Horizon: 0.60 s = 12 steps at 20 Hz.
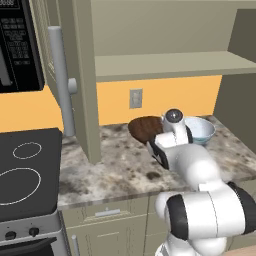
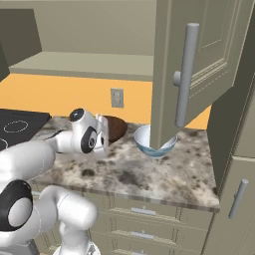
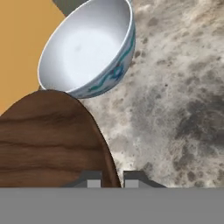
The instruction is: Open the cabinet. Pick the bowls from the counter and place them in the cabinet. Then close the cabinet.
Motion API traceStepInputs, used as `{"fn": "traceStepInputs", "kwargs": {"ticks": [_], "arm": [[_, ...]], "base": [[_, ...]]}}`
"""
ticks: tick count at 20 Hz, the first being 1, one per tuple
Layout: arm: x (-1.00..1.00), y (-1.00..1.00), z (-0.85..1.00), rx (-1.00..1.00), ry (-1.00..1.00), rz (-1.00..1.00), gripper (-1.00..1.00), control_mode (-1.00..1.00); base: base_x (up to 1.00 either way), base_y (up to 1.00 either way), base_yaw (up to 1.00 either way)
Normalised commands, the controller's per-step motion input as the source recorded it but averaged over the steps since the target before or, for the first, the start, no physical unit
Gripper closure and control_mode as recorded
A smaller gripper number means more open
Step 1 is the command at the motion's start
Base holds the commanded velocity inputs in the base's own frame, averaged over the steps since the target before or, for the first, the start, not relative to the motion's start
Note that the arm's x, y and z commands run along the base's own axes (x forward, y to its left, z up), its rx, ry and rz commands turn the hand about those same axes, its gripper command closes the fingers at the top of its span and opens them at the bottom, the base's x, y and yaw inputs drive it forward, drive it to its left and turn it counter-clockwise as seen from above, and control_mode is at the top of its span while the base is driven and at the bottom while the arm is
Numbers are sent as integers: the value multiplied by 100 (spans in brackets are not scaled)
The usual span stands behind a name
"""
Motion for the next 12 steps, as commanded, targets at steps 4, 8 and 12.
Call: {"fn": "traceStepInputs", "kwargs": {"ticks": [4,8,12], "arm": [[-35,0,49,0,0,-12,100,-100],[-44,0,39,0,0,-7,100,-100],[-59,0,46,0,0,-2,100,-100]], "base": [[0,0,0],[0,0,0],[0,0,0]]}}
